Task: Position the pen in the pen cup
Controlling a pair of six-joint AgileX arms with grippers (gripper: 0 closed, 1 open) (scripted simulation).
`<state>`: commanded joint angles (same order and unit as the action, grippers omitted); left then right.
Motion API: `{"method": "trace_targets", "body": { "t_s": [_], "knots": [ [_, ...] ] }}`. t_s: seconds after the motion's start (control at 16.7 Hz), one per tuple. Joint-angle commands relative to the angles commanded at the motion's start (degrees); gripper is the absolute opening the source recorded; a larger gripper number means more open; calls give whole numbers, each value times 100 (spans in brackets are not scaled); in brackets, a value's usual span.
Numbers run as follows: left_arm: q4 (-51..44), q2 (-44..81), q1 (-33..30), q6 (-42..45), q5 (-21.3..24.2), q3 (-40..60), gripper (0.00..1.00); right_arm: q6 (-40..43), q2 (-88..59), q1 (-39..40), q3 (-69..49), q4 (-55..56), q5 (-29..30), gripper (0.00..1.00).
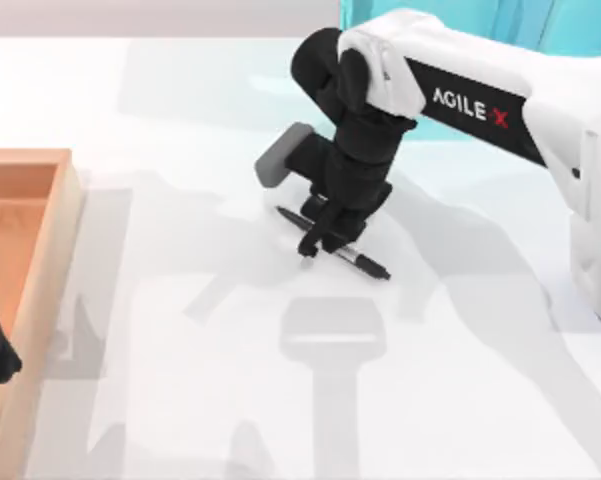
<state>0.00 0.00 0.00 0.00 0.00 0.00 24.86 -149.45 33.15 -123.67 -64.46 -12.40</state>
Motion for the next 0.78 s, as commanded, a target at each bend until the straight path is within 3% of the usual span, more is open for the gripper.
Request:
{"method": "trace_targets", "body": {
  "t_s": [0.42,0.78],
  "knots": [
    [0,0,0,0,0,0,100,-69,743,48,212,-148,232,0],
    [0,0,0,0,0,0,100,-740,2858,739,1455,-665,284,0]
  ]
}}
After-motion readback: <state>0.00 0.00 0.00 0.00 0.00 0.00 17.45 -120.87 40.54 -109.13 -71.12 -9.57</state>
